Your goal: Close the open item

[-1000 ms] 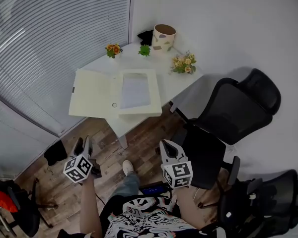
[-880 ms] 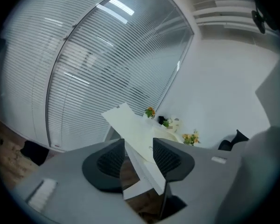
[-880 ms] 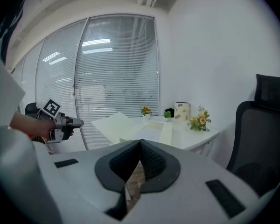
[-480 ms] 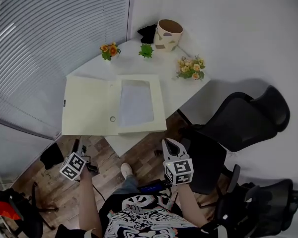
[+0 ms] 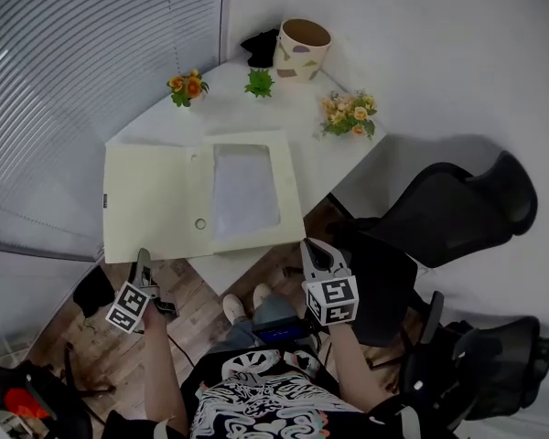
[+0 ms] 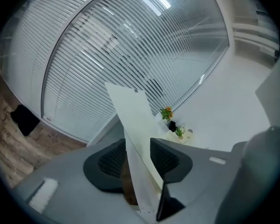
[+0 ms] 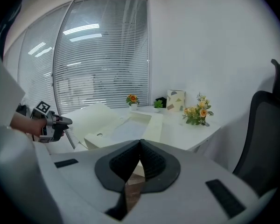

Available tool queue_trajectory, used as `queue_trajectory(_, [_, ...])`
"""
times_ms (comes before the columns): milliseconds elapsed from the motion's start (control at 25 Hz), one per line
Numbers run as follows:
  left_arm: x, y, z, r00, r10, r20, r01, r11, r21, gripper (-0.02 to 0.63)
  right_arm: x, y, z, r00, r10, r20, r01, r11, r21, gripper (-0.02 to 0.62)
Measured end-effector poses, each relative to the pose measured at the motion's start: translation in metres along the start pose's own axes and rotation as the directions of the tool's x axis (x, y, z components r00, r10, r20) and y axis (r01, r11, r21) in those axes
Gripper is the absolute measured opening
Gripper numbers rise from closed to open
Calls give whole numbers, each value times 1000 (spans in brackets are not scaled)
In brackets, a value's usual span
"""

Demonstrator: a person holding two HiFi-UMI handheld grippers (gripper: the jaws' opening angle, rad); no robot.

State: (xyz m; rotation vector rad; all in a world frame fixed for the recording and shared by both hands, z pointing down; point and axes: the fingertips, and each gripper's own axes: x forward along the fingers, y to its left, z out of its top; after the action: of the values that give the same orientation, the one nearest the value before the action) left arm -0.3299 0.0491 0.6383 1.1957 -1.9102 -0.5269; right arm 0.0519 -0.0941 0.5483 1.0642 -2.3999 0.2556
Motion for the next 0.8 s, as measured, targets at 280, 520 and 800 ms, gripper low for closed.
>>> queue_trajectory(280, [4,-6,5,1000,0,29,0,1000,-8,104,19,-5,-11,999,18,-33,-18,1000,-1,3])
queue_trajectory(520, [5,-12,4,1000,-3,19,3,1000,7,44,33,-15,-31,995,31,-92,-32,999,-11,3])
queue_trajectory(800, [6,-10,7,999,16,31,-16,1000,8,43,43,-8,-44,990,60,-127,-59,998,5,3])
